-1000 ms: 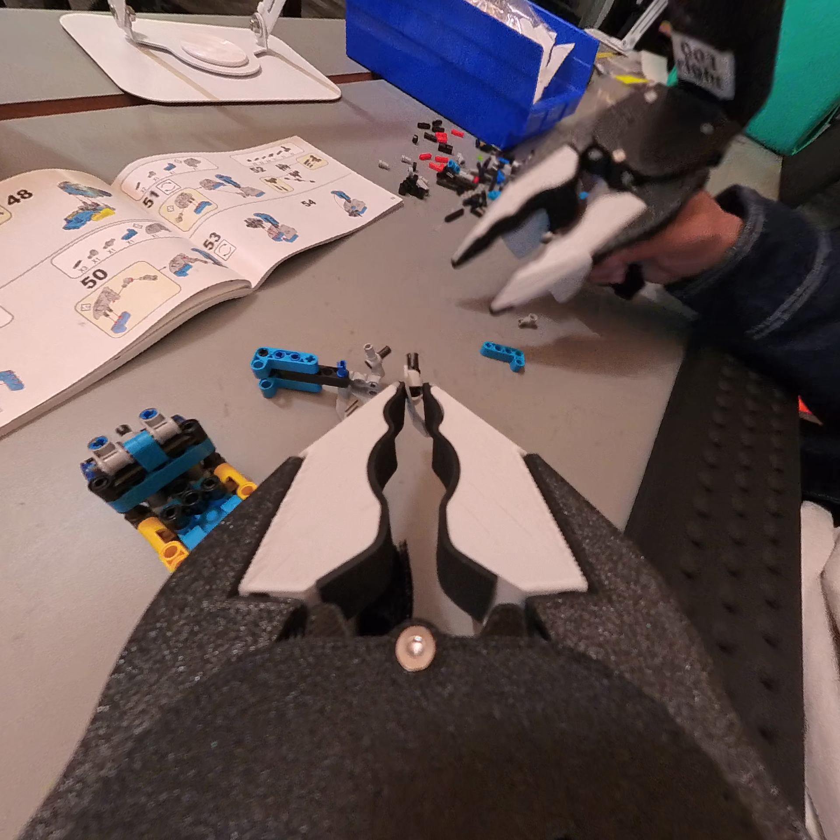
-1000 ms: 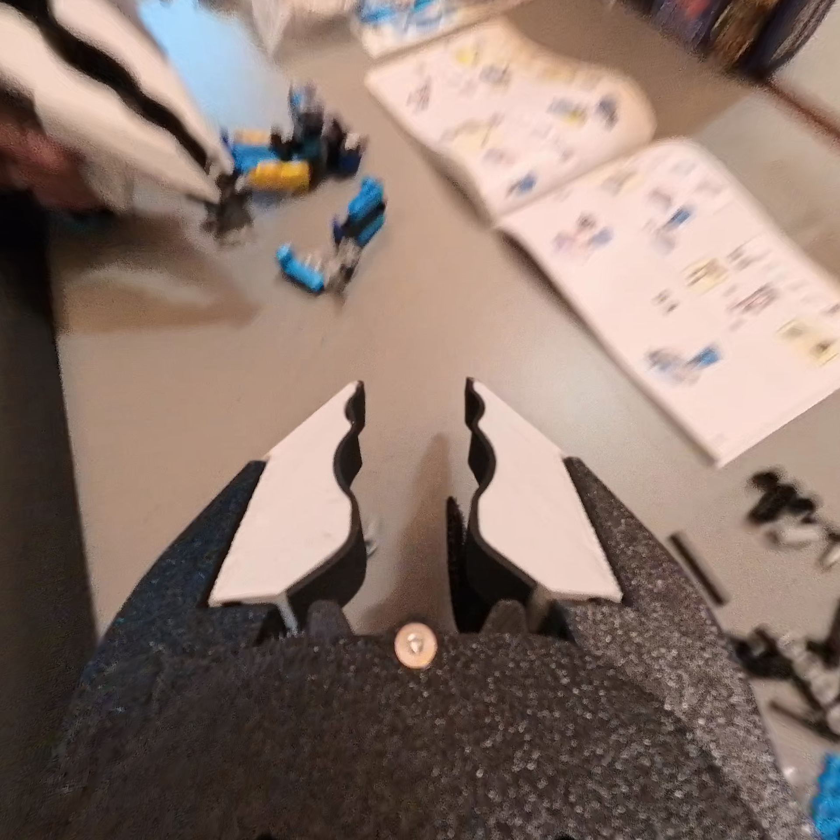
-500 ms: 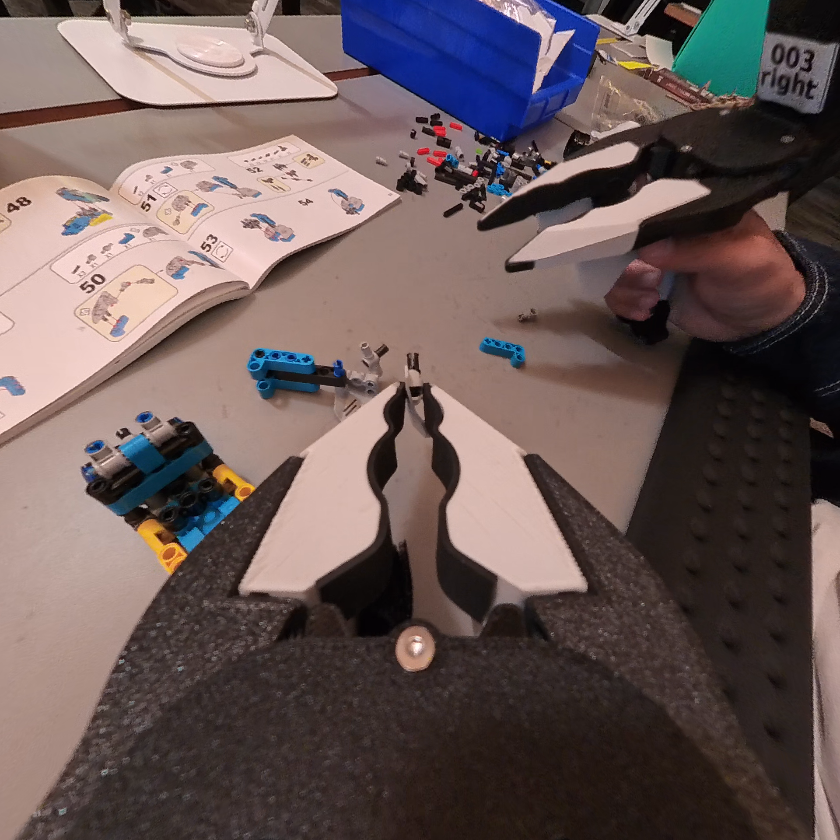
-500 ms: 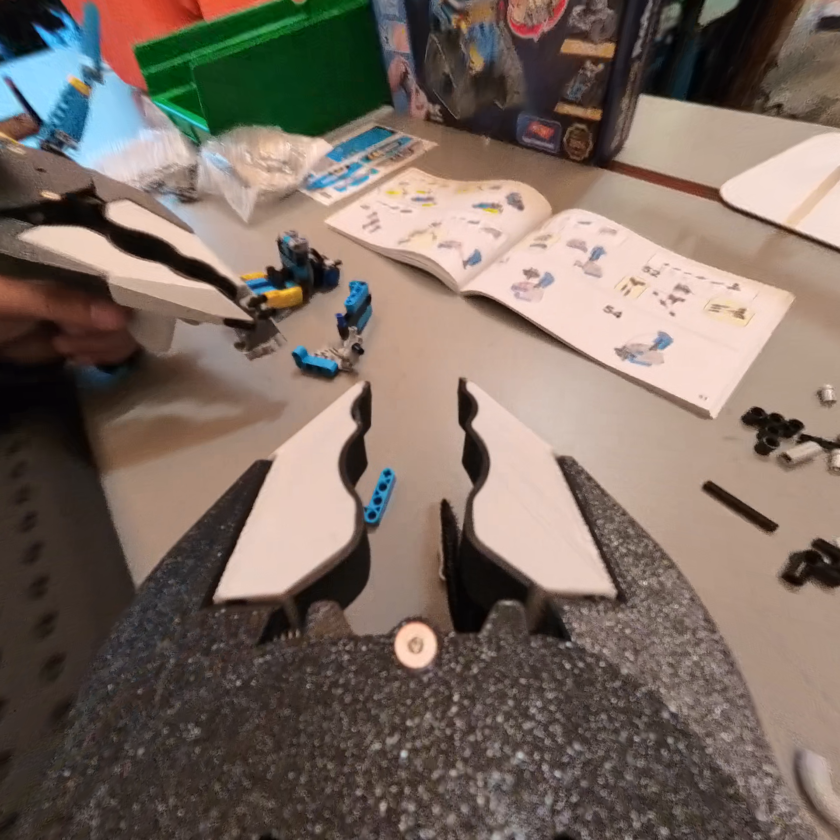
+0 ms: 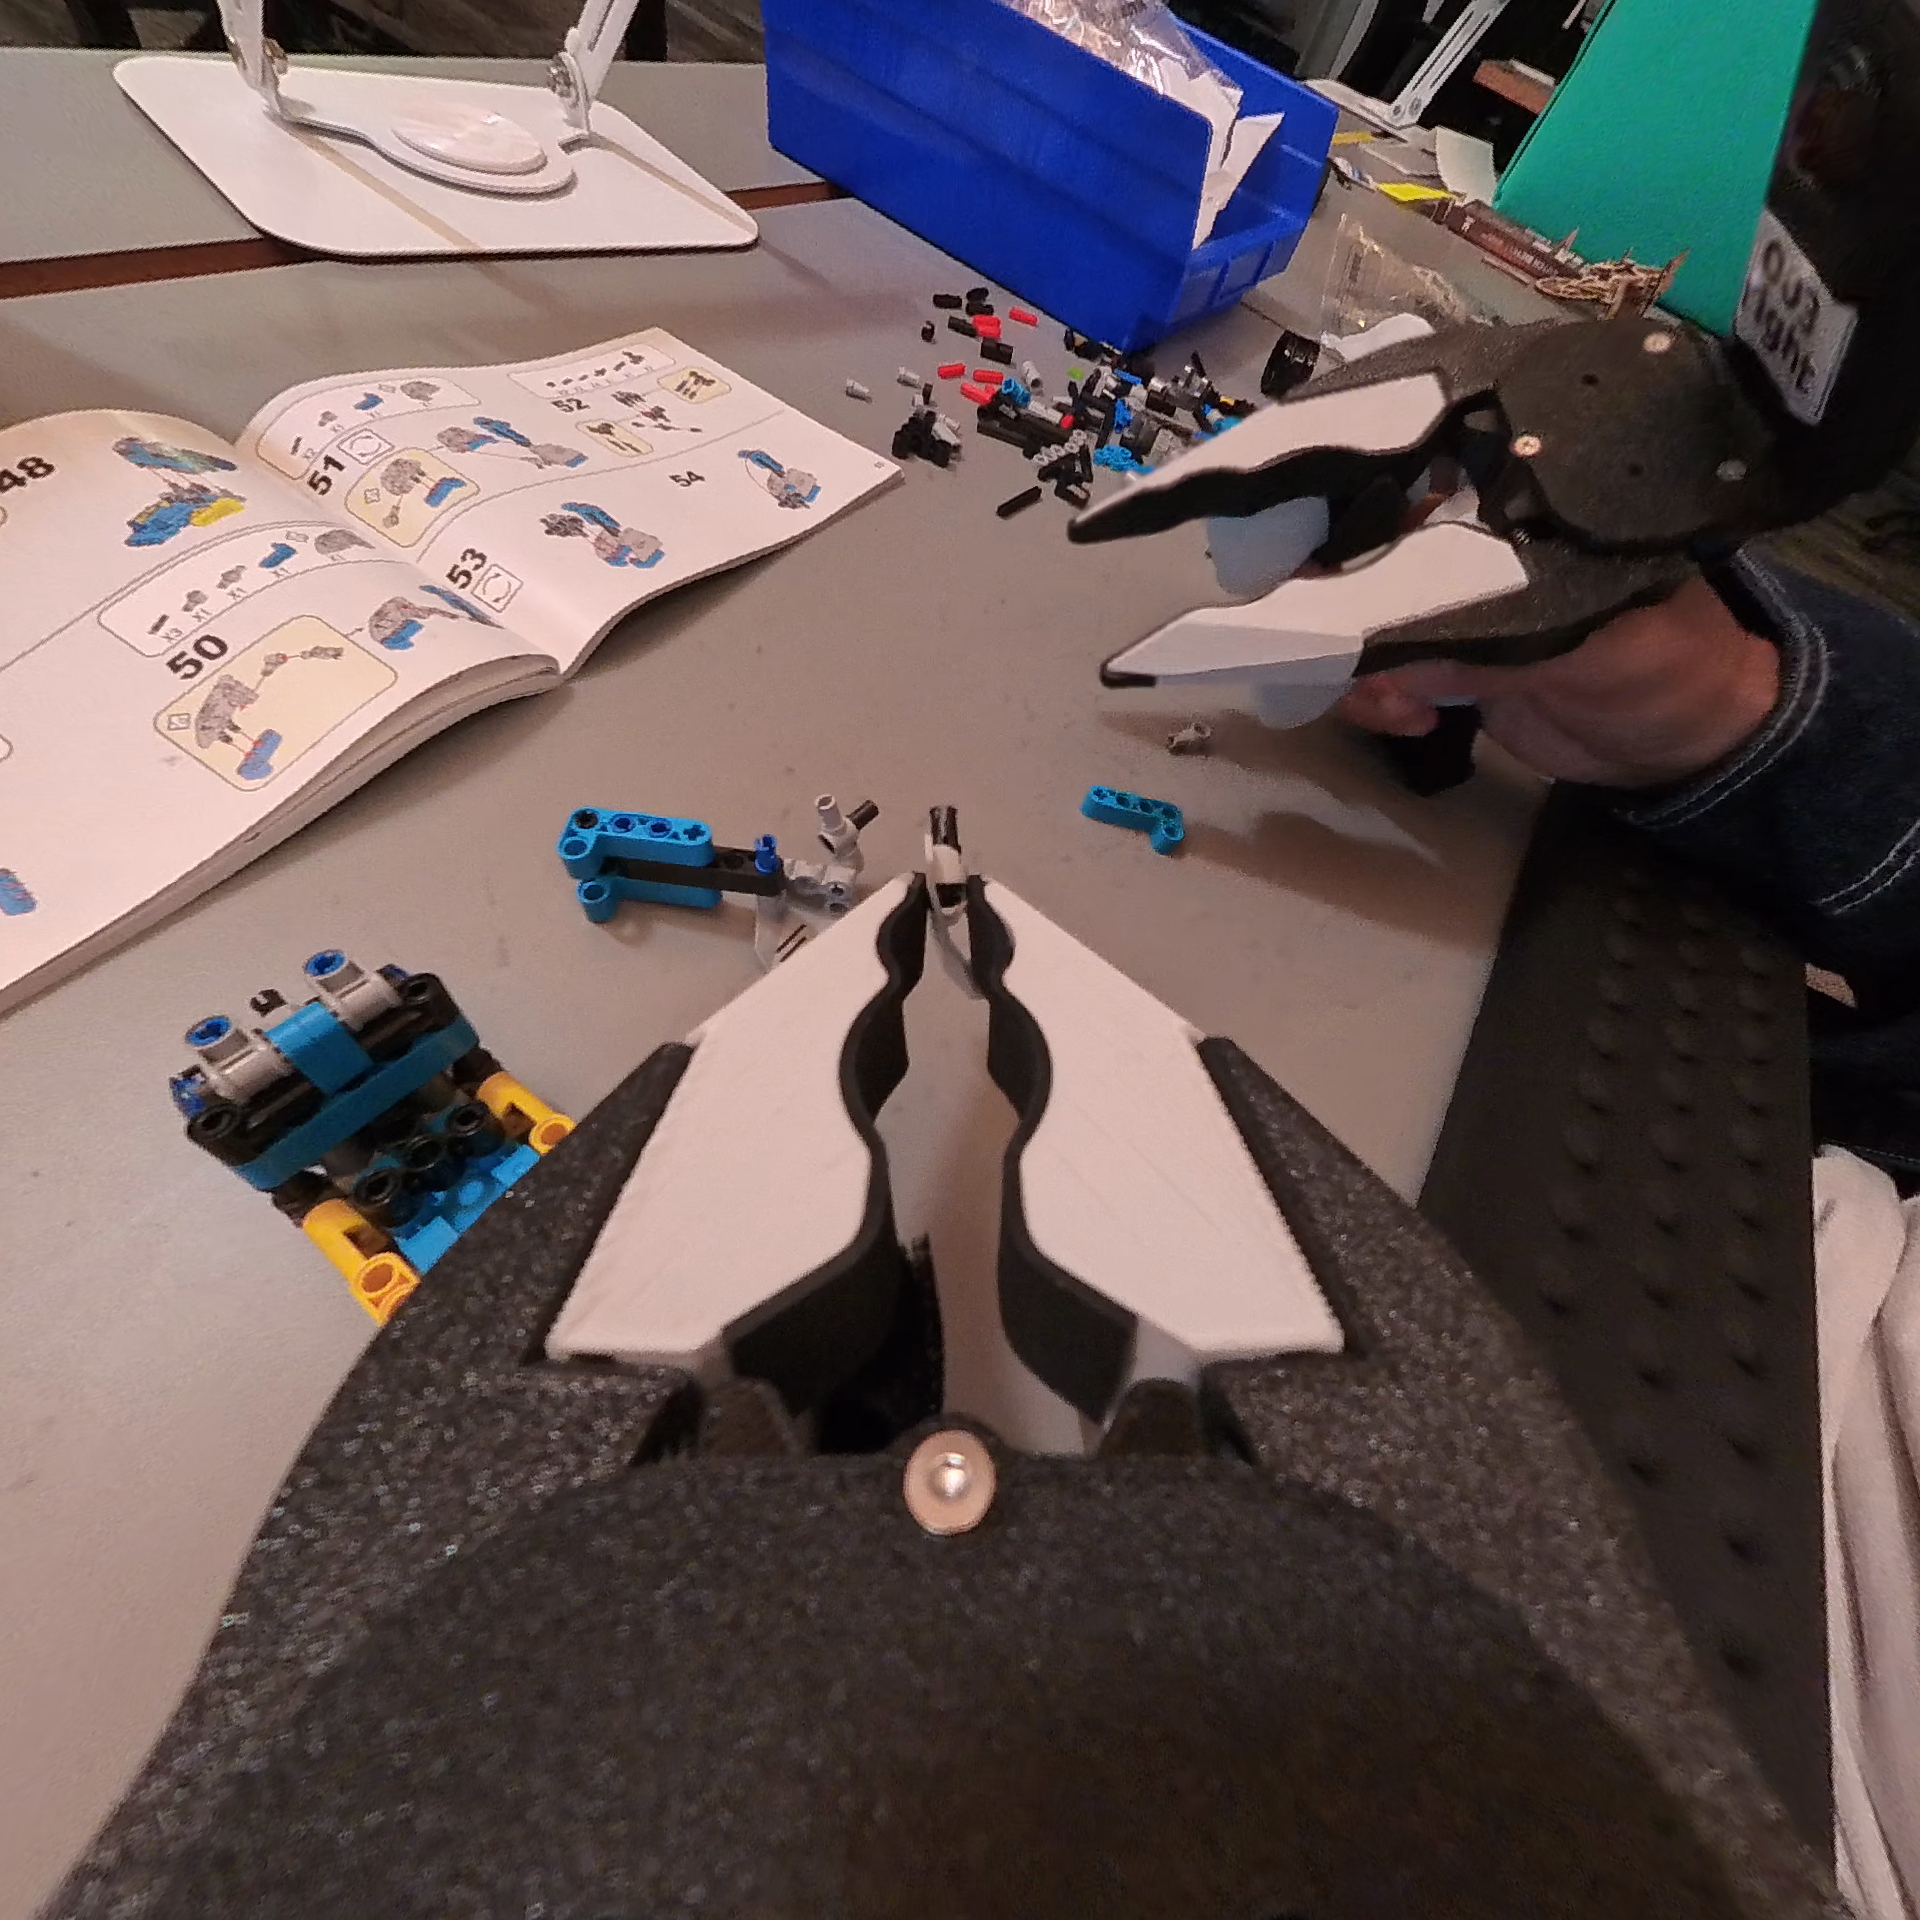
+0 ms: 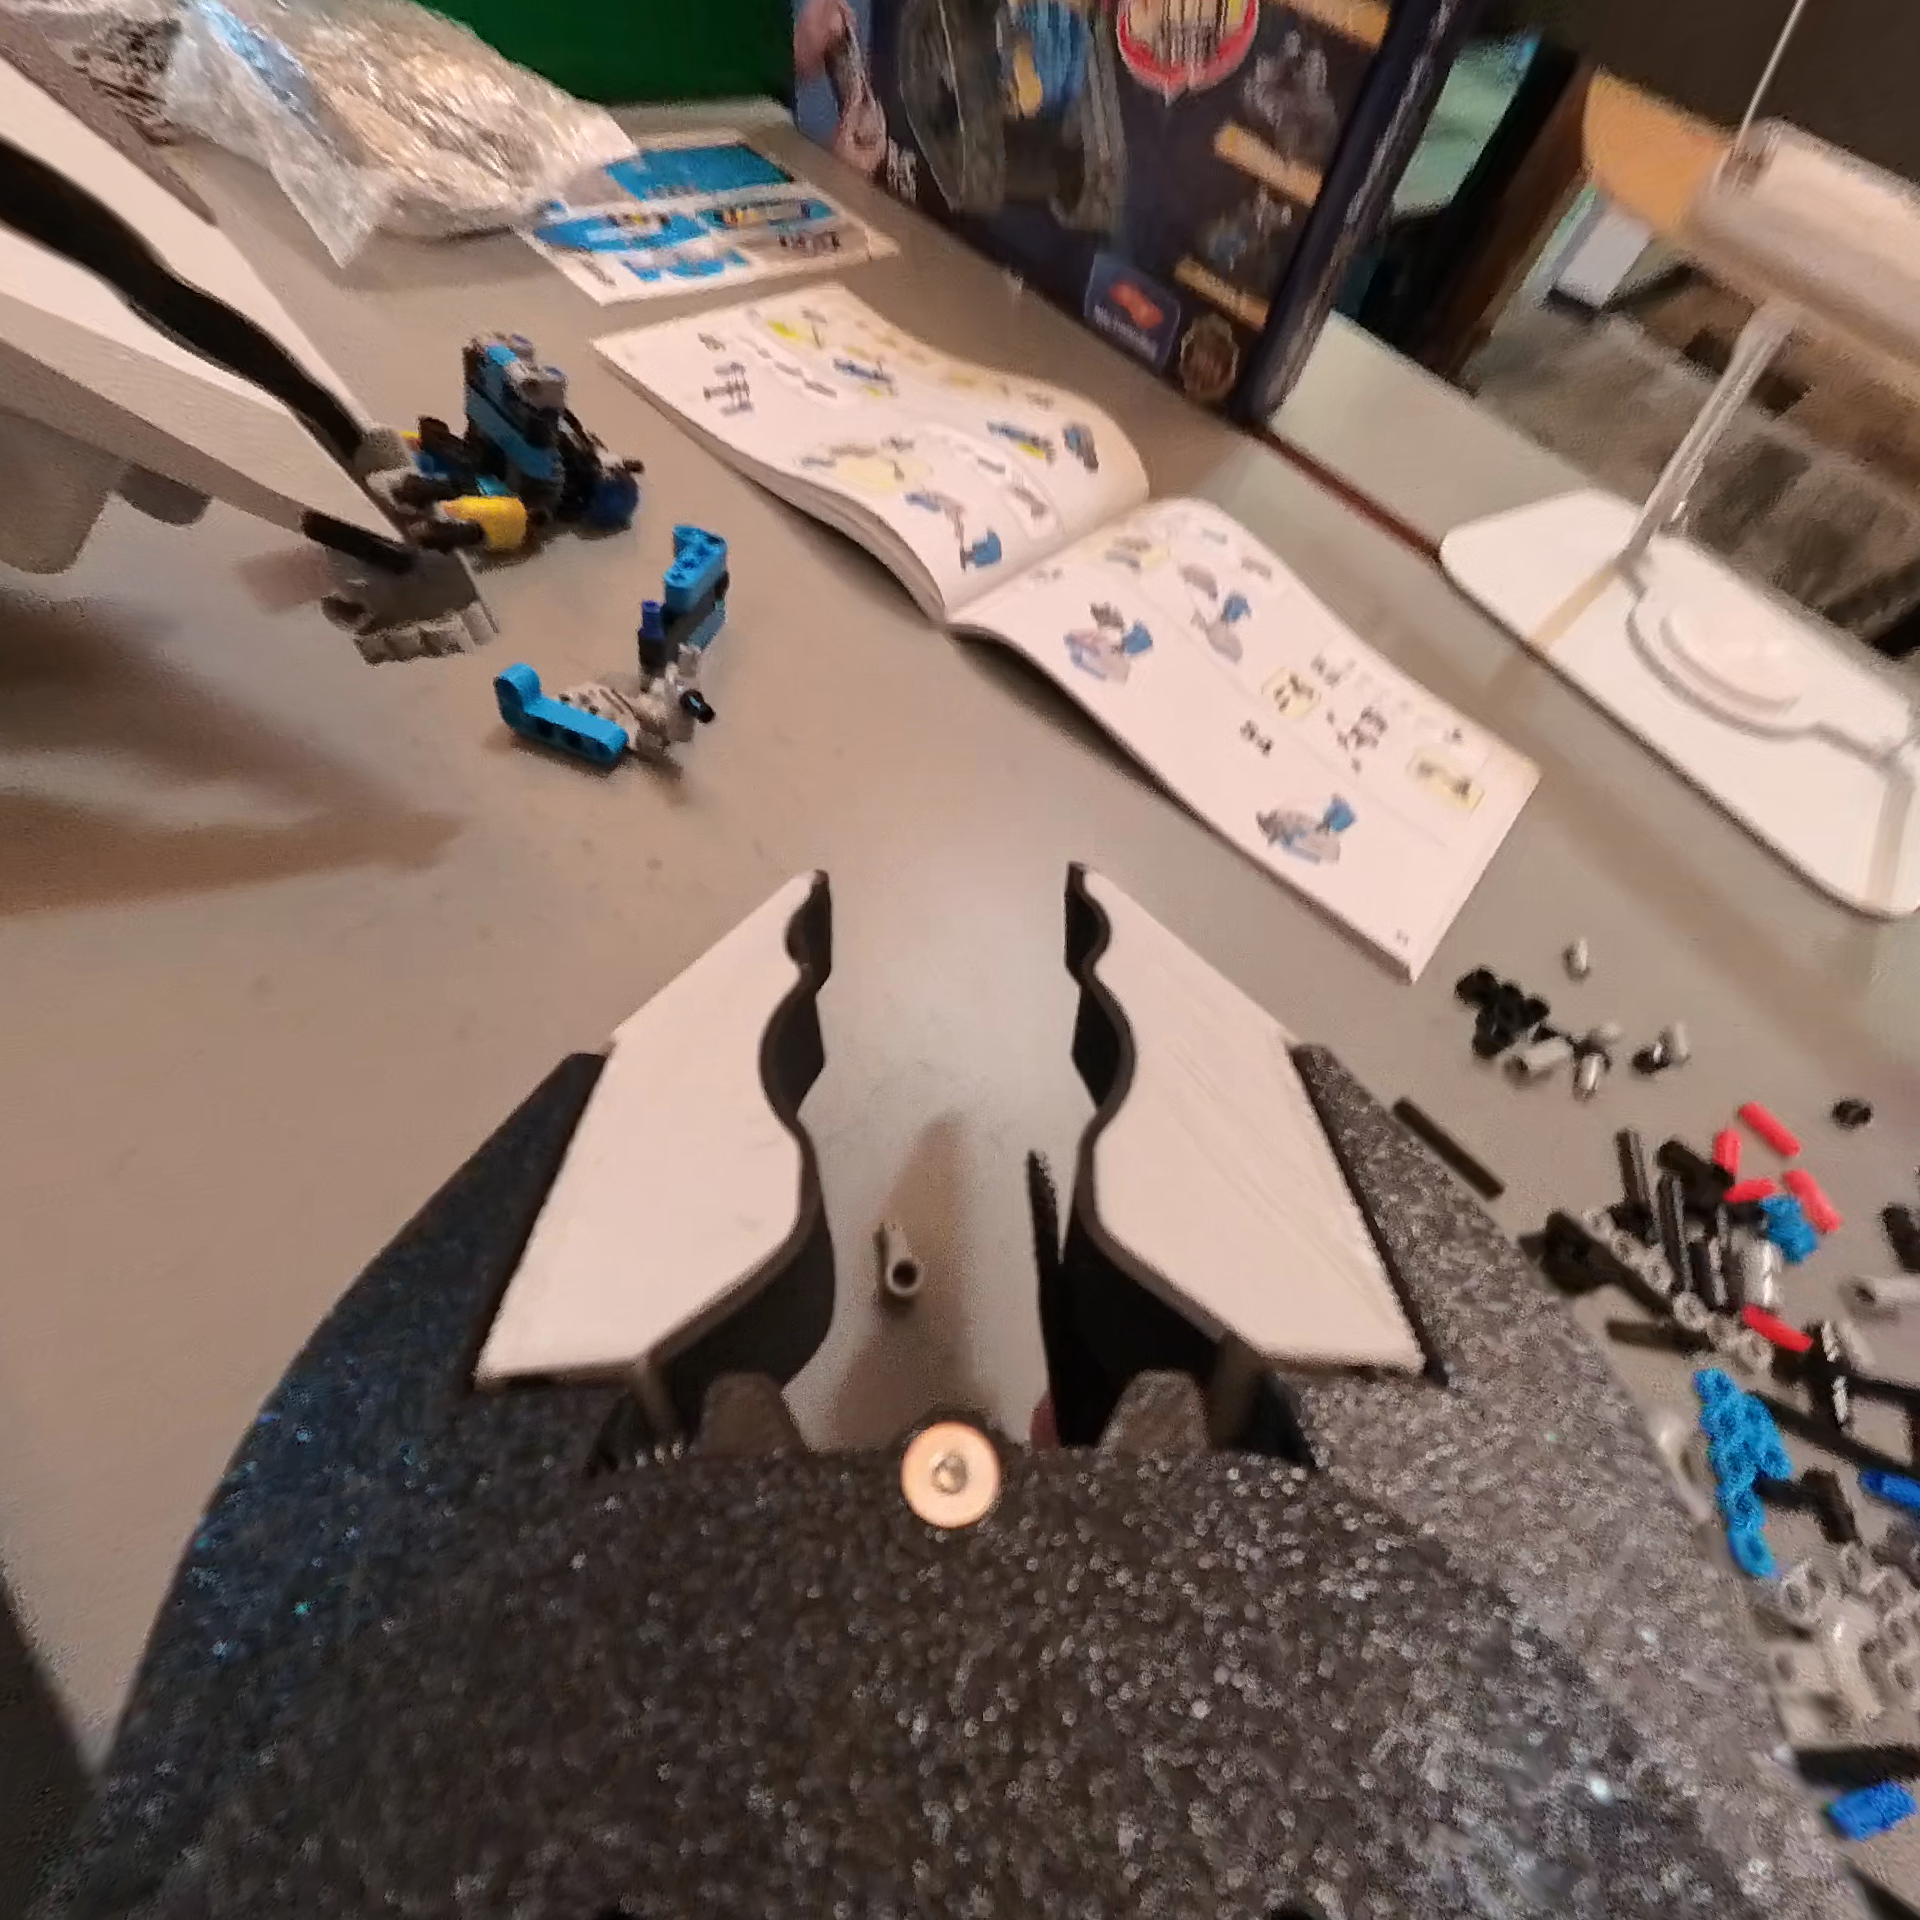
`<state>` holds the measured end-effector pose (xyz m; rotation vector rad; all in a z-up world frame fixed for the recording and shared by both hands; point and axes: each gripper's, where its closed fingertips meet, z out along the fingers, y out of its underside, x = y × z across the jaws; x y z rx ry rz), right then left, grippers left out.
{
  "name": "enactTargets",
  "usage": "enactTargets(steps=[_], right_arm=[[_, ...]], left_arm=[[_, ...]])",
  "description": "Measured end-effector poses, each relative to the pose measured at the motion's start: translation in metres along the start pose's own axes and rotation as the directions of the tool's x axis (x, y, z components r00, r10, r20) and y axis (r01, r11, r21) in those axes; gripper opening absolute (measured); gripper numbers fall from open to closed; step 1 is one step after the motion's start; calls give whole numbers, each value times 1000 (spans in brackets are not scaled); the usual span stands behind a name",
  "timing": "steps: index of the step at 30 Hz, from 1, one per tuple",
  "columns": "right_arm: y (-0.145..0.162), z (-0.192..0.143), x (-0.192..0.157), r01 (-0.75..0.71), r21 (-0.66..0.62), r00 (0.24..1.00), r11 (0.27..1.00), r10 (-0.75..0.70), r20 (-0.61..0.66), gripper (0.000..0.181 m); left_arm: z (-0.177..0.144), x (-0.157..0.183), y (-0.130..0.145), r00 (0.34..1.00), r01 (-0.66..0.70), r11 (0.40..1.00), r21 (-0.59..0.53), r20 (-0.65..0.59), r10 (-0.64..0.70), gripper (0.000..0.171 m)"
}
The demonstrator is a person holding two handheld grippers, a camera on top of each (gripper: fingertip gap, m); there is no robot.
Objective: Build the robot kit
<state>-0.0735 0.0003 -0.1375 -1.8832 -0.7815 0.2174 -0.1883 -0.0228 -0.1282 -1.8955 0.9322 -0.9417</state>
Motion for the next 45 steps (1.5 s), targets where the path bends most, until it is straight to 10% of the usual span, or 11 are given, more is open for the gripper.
enactTargets(steps=[15, 45], right_arm=[[38, -34, -76, 0, -322, 953, 947, 97, 286, 34], [60, -24, -42, -2, -383, 981, 924, 76, 179, 33]], left_arm=[[0, 1, 0, 1000, -8, 1000, -5, 3, 8, 7], [2, 3, 3, 1000, -25, 999, -26, -2, 25, 7]])
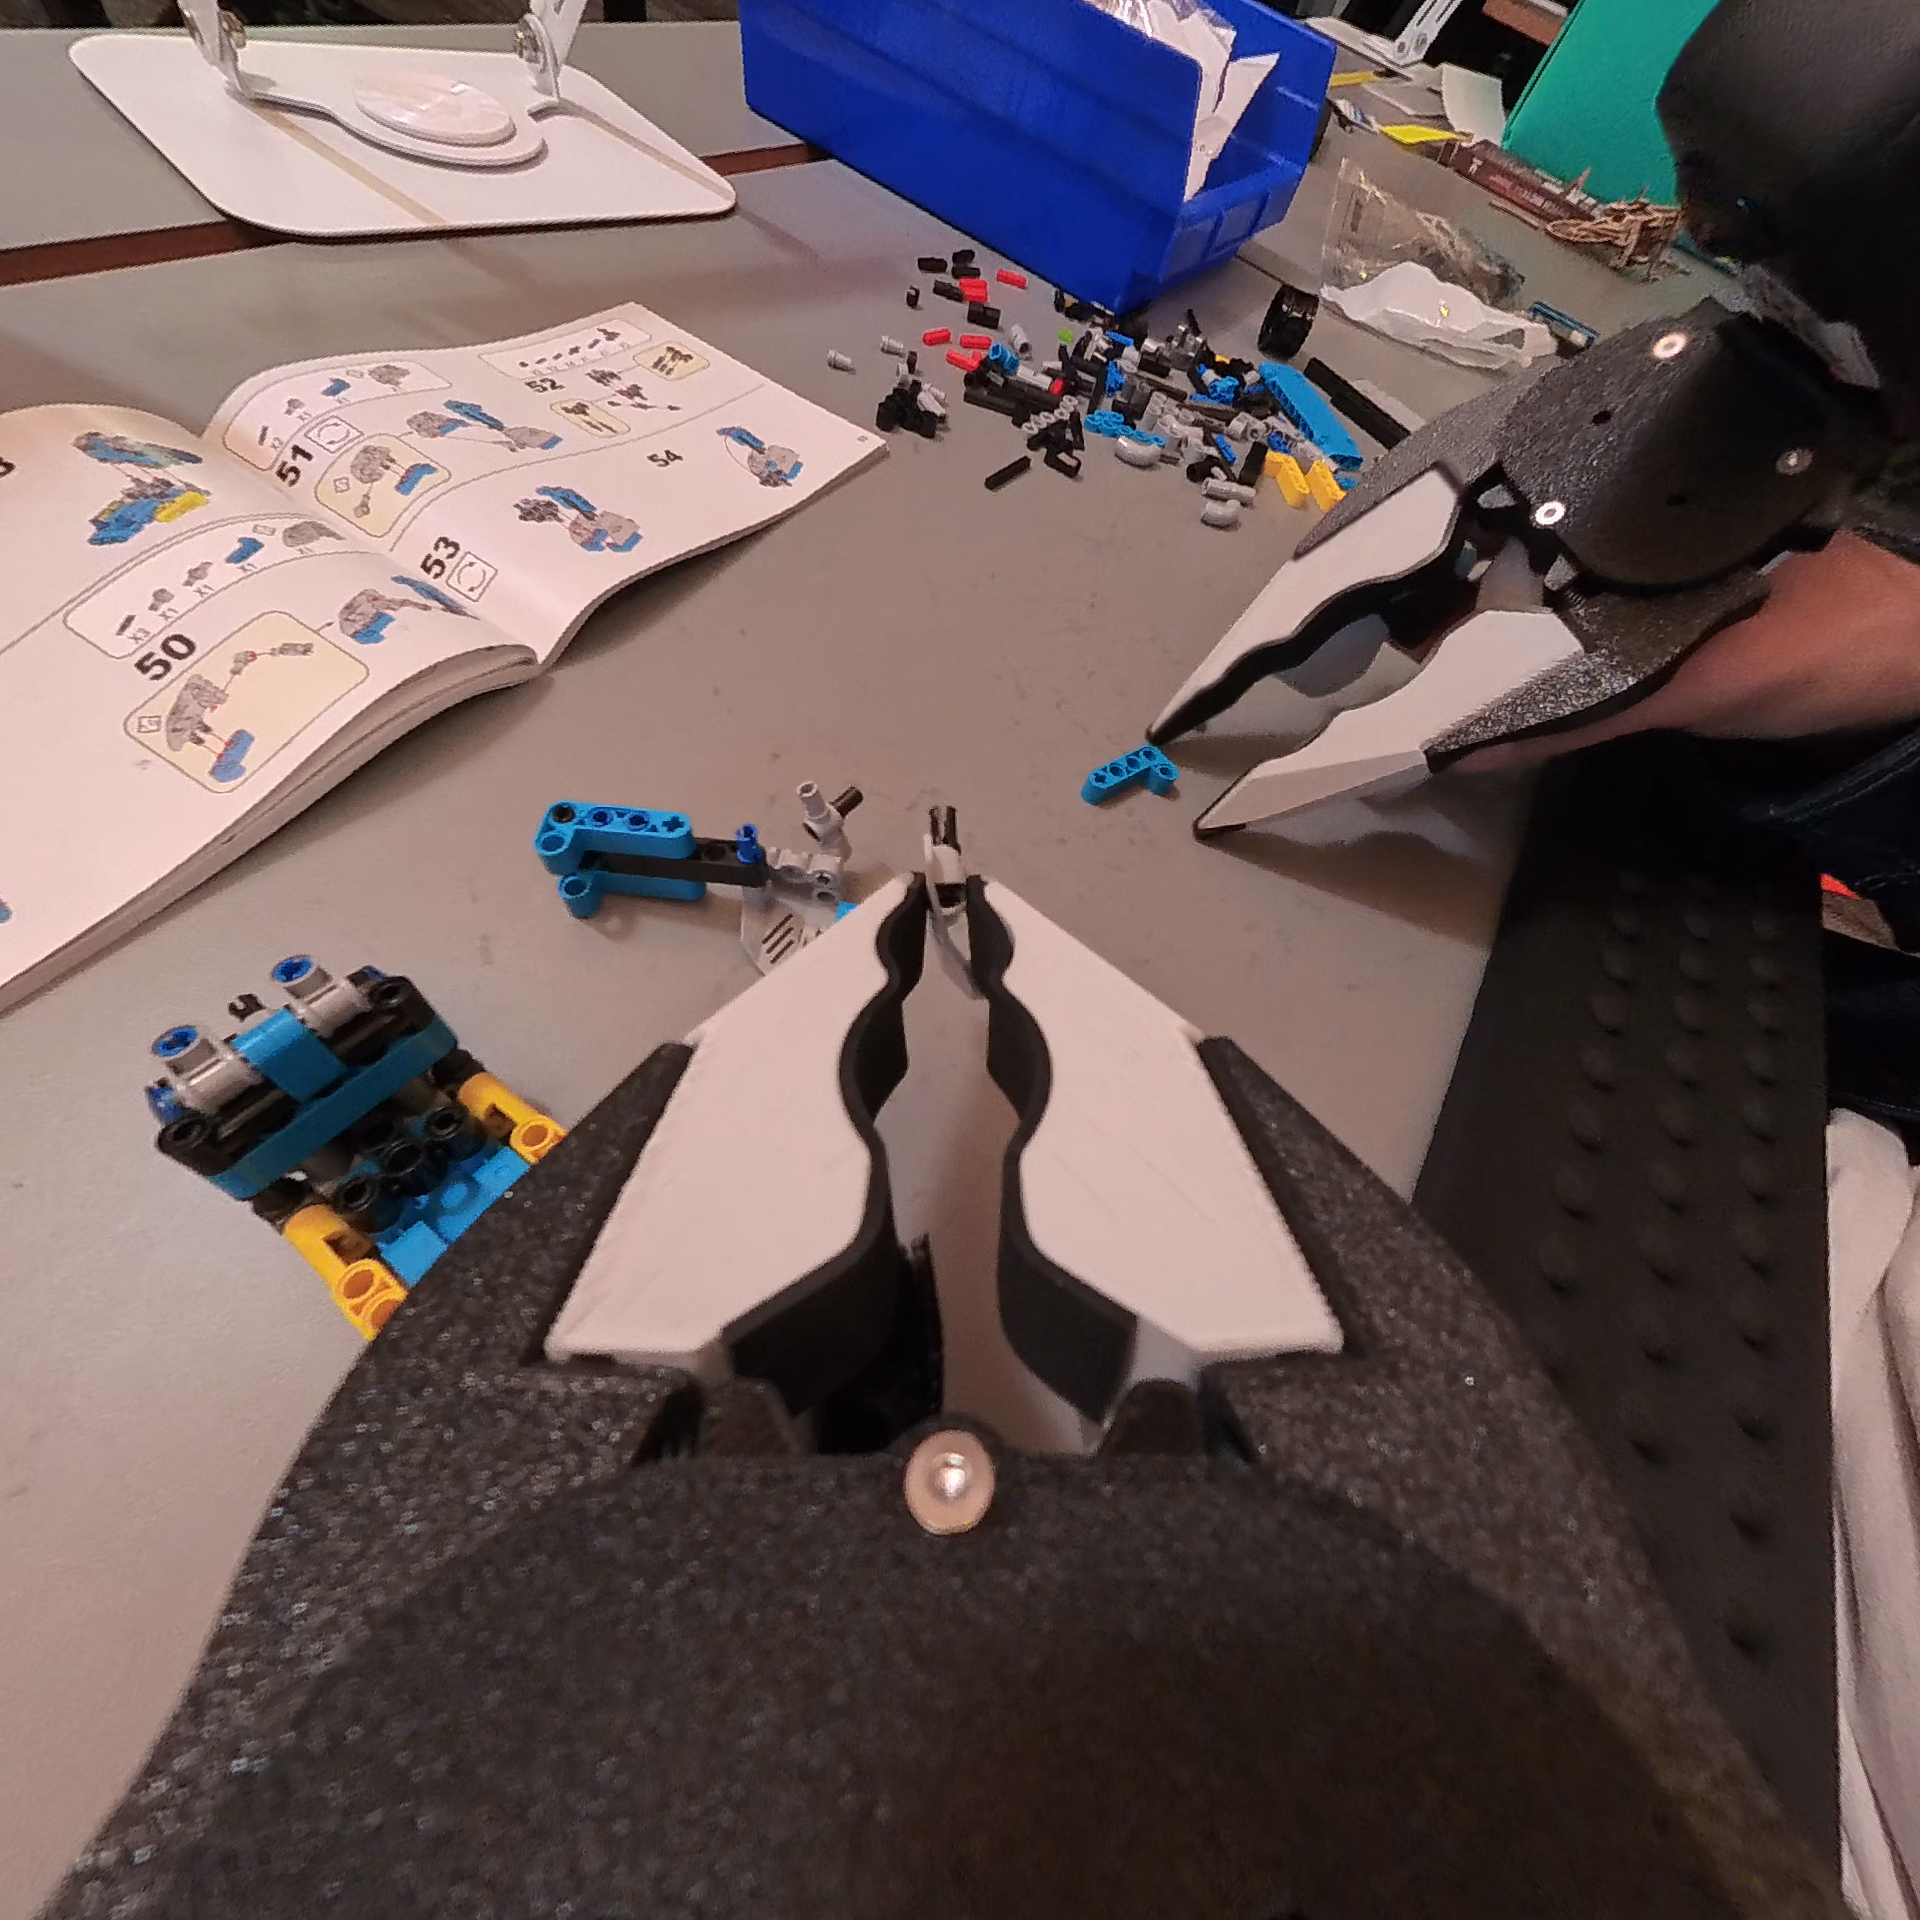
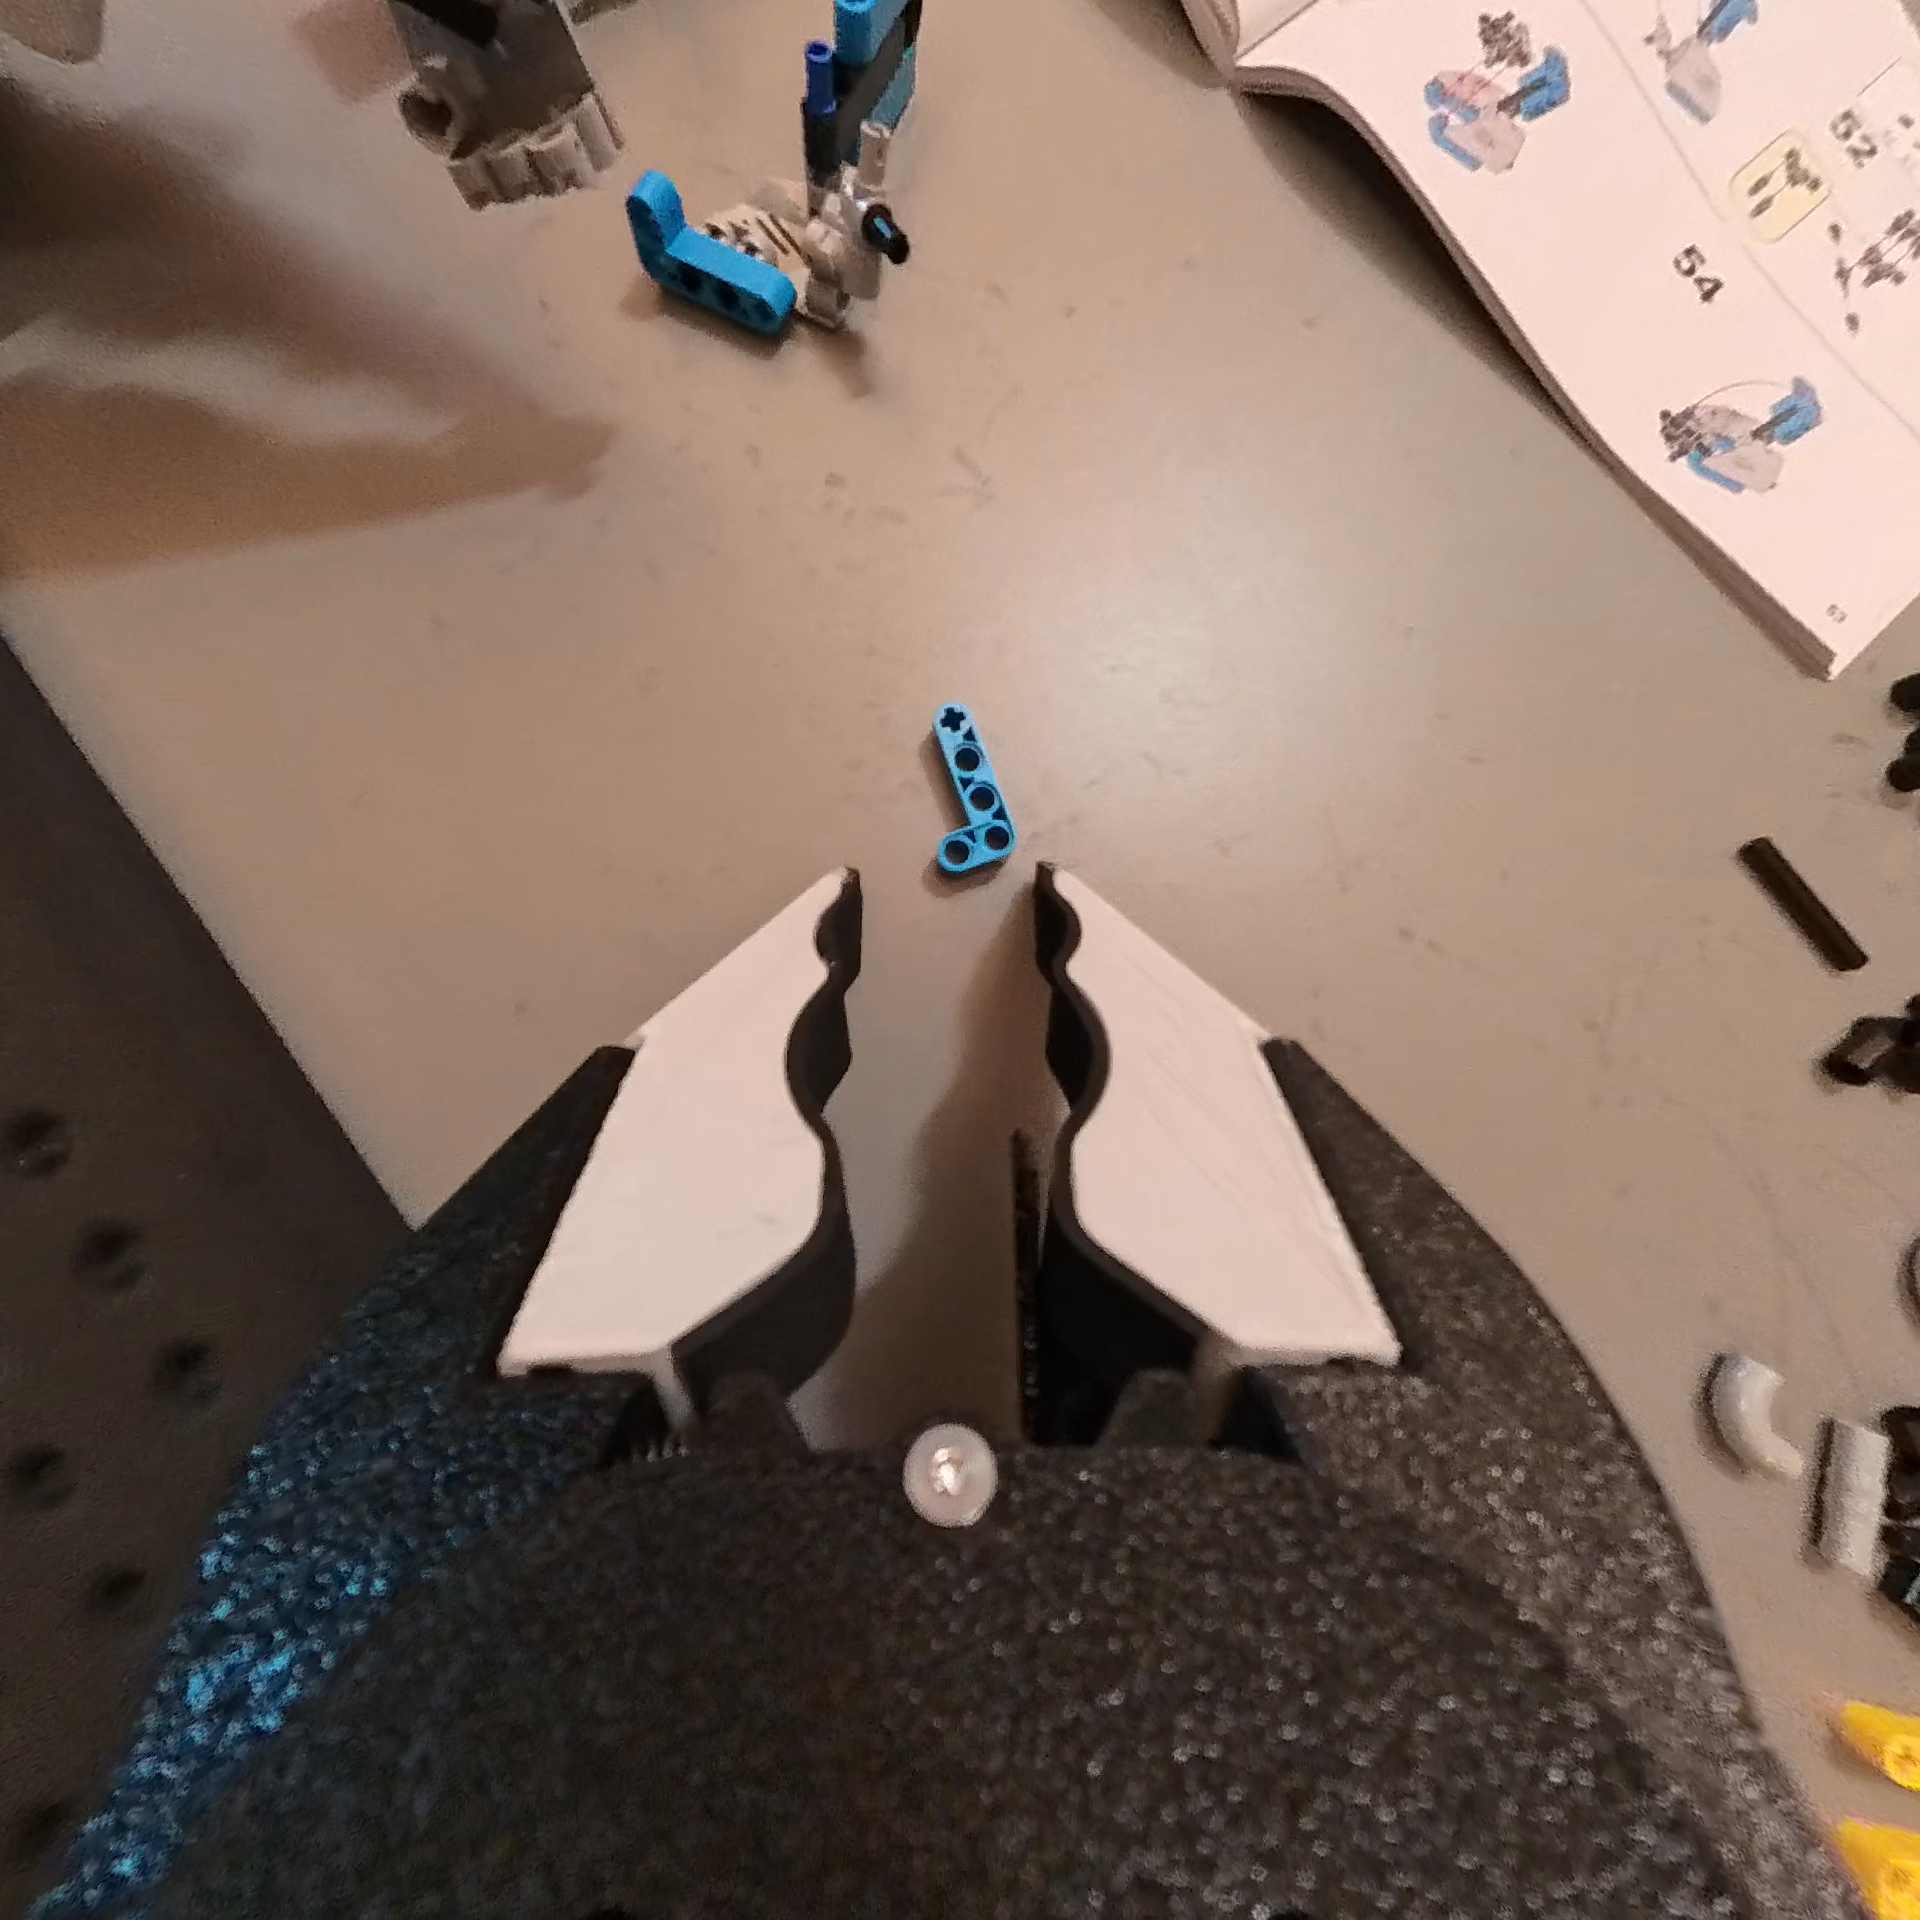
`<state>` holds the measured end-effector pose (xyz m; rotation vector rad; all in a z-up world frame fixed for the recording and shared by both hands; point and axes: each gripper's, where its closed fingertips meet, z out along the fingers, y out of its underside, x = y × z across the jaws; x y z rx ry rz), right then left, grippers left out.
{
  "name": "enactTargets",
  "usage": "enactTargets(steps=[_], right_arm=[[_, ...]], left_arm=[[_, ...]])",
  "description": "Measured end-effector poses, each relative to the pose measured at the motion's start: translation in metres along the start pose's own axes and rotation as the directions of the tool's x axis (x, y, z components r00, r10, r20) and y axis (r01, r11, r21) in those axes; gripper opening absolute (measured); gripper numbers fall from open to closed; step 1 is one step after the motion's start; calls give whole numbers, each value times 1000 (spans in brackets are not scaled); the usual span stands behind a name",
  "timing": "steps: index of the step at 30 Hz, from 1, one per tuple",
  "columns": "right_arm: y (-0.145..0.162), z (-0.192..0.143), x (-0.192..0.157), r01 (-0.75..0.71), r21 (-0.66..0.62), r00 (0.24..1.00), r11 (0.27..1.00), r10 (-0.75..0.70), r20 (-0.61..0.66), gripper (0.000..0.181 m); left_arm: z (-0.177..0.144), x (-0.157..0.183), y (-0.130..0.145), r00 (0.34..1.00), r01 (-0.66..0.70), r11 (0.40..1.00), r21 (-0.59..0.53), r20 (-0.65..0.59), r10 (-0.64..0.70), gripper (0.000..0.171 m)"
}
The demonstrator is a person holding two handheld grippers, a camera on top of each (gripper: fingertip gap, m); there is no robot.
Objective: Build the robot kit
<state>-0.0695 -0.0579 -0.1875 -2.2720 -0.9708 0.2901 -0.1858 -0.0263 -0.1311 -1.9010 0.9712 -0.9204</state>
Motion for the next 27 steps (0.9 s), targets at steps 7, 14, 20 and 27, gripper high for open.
enactTargets(steps=[7, 14, 20, 27], right_arm=[[-2, 2, -2, -54, 17, 996, 998, 52, 73, 10], [-1, -16, 3, 219, -27, 974, 975, -217, 69, 0], [-16, -8, -21, 31, 23, 984, 999, -34, 176, 28], [-16, 6, -11, -123, 72, 990, 990, 117, 81, 33]], left_arm=[[4, 7, 7, 999, -21, 999, -39, -30, 20, 7], [7, 13, 12, 998, -47, 996, -72, -45, 44, 7], [9, 15, 16, 997, -56, 994, -91, -52, 51, 7], [16, 41, 39, 977, -35, 975, -218, -212, -13, 7]])
